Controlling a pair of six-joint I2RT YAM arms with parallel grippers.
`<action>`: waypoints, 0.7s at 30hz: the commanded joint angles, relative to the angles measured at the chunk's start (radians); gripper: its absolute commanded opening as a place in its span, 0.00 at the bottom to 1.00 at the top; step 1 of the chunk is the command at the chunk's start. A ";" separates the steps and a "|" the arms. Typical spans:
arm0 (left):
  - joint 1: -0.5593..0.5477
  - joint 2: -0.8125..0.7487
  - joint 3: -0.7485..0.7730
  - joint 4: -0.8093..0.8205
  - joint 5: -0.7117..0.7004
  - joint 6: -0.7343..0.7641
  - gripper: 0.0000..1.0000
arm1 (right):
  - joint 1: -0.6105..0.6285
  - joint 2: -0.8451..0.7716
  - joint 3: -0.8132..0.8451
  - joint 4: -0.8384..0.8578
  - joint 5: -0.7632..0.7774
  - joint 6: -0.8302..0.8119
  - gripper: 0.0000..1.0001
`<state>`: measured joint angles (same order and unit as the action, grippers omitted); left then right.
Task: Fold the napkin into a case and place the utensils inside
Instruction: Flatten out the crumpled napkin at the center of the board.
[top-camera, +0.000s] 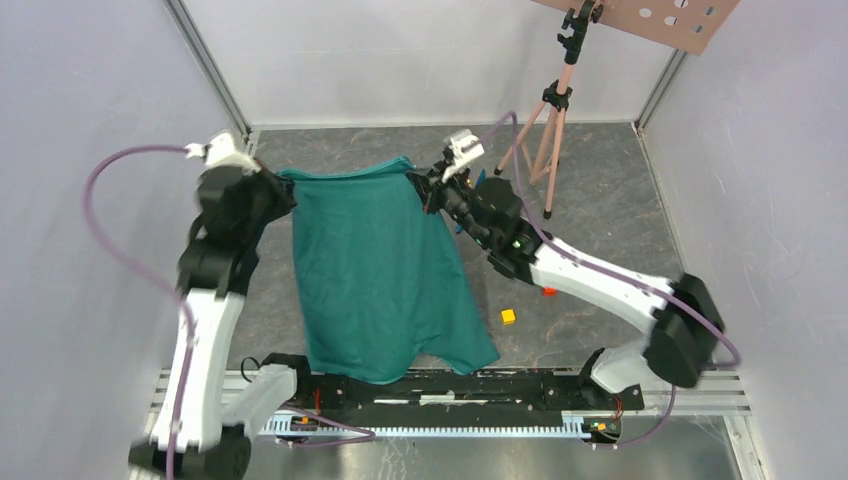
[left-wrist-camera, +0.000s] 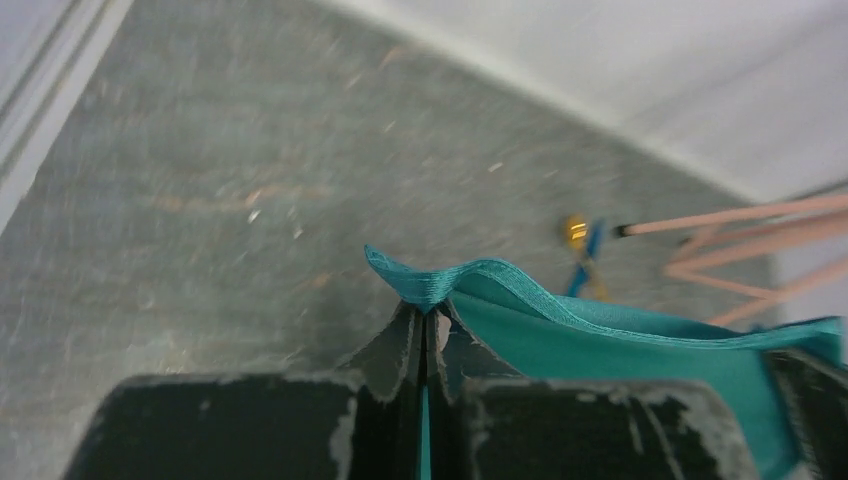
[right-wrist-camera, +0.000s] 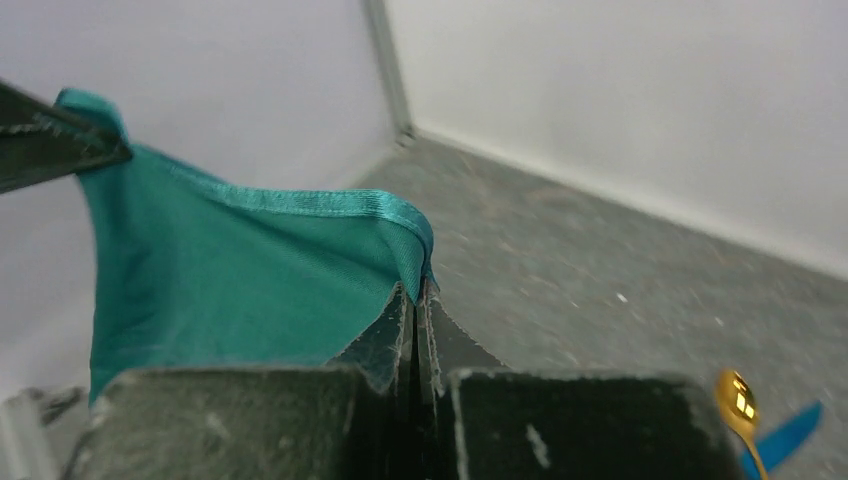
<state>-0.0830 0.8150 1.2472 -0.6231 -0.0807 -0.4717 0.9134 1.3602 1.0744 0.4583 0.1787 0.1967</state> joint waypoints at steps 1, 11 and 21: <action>0.014 0.217 -0.034 0.050 -0.227 -0.055 0.02 | -0.145 0.216 0.146 -0.029 0.114 0.053 0.00; 0.151 0.802 0.143 0.094 -0.144 -0.102 0.02 | -0.233 0.641 0.481 -0.117 -0.061 0.096 0.00; 0.216 1.109 0.526 -0.083 -0.115 0.023 0.11 | -0.260 0.835 0.687 -0.095 -0.036 0.061 0.00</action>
<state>0.0723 1.8297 1.5867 -0.6113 -0.1184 -0.5400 0.7048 2.1281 1.6192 0.3237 0.0566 0.3042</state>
